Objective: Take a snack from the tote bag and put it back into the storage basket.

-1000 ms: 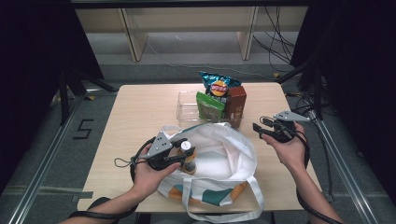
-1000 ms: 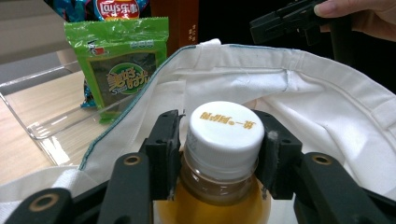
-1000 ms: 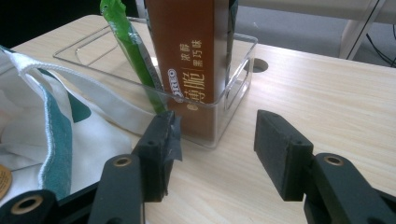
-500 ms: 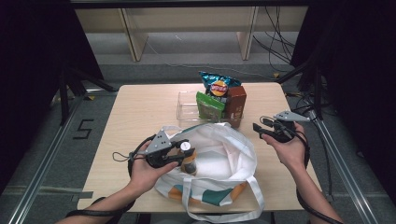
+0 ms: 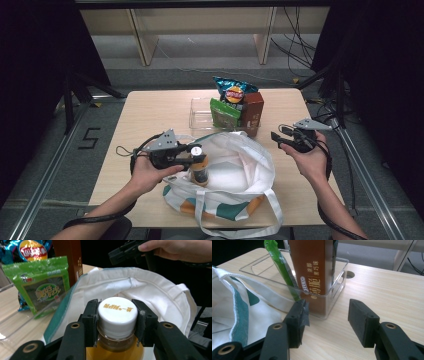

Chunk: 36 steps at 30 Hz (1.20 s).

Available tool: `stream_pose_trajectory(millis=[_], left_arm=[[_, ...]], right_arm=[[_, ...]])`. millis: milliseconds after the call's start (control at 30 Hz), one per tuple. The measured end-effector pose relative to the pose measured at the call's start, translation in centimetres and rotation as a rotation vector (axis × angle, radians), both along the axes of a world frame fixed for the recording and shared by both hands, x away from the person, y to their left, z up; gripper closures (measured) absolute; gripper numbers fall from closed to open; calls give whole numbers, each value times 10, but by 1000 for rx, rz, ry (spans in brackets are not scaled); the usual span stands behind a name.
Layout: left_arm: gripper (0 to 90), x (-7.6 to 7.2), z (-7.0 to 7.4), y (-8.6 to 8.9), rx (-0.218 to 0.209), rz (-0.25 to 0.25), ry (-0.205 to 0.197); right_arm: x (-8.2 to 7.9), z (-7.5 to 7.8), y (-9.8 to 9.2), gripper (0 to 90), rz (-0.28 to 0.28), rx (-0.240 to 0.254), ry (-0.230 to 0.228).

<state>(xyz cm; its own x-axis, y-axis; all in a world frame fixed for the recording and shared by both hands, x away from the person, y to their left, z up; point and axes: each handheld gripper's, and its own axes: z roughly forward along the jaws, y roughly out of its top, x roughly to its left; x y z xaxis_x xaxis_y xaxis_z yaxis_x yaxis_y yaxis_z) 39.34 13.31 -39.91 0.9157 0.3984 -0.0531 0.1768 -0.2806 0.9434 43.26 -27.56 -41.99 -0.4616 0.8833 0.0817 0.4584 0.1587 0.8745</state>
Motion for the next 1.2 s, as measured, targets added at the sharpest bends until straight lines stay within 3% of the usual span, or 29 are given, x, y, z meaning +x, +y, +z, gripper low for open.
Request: stream_pose_trajectory(millis=[100, 133, 200, 300, 333, 600, 667, 700, 1200], left_arm=[[587, 4, 8, 1, -12, -23, -8], [587, 5, 11, 2, -14, -29, -9], [587, 7, 15, 3, -26, -36, -5], [587, 9, 20, 3, -40, -42, -2], [586, 10, 22, 4, -42, -46, -4], [587, 13, 32, 3, -56, -44, -4], [587, 14, 34, 3, -60, -44, -6], [587, 14, 35, 3, -63, -46, -9], [587, 17, 52, 5, -92, -23, -36]], right_arm=[[0, 0, 0, 494, -1, 7, -13], [-1, 0, 1, 494, 1, 20, 11], [-1, 0, 1, 494, -2, 21, 14], [0, 0, 0, 494, 0, 10, -6], [-1, 1, 1, 494, -4, 23, 13], [-1, 1, 0, 495, -2, 19, 11], [1, 0, -1, 495, 6, -6, -24], [0, -1, 0, 495, -1, 11, -12], [0, 1, -2, 495, 6, -4, -14]])
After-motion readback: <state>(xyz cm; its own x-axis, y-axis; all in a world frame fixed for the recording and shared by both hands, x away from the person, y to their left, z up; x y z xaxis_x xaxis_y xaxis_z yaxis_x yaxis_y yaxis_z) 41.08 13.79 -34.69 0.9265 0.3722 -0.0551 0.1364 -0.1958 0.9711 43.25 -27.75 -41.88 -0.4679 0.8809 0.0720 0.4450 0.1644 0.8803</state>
